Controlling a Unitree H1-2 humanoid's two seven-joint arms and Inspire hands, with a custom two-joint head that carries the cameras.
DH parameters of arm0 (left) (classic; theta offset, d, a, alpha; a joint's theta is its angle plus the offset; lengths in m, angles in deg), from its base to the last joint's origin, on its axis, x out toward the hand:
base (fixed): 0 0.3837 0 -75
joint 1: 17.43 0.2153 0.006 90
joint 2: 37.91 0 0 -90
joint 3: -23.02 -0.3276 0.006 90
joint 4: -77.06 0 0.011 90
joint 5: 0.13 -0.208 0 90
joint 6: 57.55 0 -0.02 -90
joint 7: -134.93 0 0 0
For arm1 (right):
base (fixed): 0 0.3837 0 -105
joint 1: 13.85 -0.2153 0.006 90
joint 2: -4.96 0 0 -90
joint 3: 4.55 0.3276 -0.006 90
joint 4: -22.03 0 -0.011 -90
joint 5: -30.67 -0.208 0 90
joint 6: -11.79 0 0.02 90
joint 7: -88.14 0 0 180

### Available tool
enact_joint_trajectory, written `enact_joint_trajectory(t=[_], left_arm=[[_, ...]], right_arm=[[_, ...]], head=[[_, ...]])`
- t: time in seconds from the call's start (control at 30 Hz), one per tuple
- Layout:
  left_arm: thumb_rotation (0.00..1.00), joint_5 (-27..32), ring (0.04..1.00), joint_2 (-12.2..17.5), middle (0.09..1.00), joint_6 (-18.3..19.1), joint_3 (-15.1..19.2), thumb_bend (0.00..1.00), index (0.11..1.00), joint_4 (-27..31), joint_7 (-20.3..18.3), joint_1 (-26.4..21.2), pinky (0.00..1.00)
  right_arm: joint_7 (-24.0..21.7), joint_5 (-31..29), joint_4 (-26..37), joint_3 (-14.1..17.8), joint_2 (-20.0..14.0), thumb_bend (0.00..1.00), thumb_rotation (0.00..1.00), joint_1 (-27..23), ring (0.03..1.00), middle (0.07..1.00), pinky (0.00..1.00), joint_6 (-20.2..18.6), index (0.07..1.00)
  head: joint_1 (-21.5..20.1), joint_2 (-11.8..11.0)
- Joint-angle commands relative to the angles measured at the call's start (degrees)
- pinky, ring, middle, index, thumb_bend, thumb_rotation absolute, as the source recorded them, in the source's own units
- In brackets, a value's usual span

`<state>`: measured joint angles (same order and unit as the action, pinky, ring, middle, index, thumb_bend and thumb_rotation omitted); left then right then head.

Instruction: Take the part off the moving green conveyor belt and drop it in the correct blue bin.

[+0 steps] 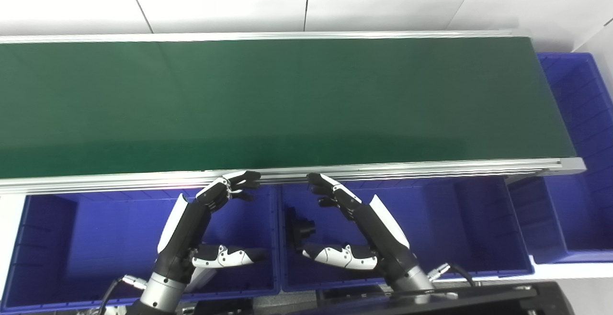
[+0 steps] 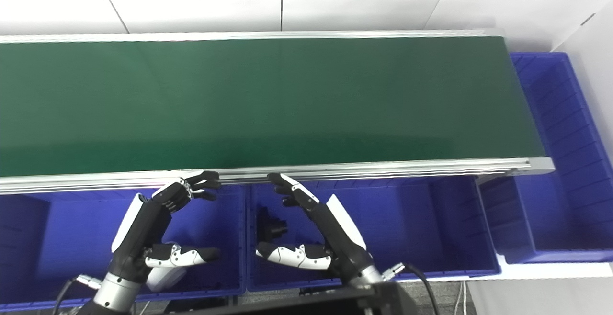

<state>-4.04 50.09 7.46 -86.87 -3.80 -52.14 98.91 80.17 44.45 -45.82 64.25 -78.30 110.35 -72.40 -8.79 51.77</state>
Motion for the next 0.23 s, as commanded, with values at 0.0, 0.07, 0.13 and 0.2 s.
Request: enact_joint_trajectory(t=[0.0,0.07,0.13,0.2], left_arm=[[0.3,-0.6,0.741,0.21,0.8,-1.93,-0.1,0.69,0.755,1.14,1.49,0.36,0.64],[0.3,-0.63,0.732,0.12,0.796,-1.93,-0.07,0.7,0.751,1.21,2.0,0.66,0.63],[0.3,-0.61,0.73,0.3,0.794,-1.93,-0.23,0.7,0.749,1.37,2.41,0.91,0.63],[0.31,-0.33,0.731,0.64,0.797,-1.93,-0.46,0.69,0.748,1.31,2.5,1.04,0.63]], right_arm=[[0.86,-1.04,-0.16,-0.29,0.53,0.76,0.47,0.59,0.899,0.92,0.85,4.43,0.92],[1.18,-1.04,-1.11,-0.29,0.74,0.77,0.48,0.42,0.881,0.903,0.83,5.59,0.914],[1.5,-0.58,-1.84,-0.18,0.89,0.77,0.48,0.37,0.882,0.904,0.84,6.19,0.911],[1.96,-0.08,-2.51,0.08,1.05,0.78,0.49,0.38,0.881,0.901,0.84,6.58,0.907]], head=[[0.03,-0.19],[-0.1,-0.33],[-0.28,-0.5],[-0.4,-0.68]])
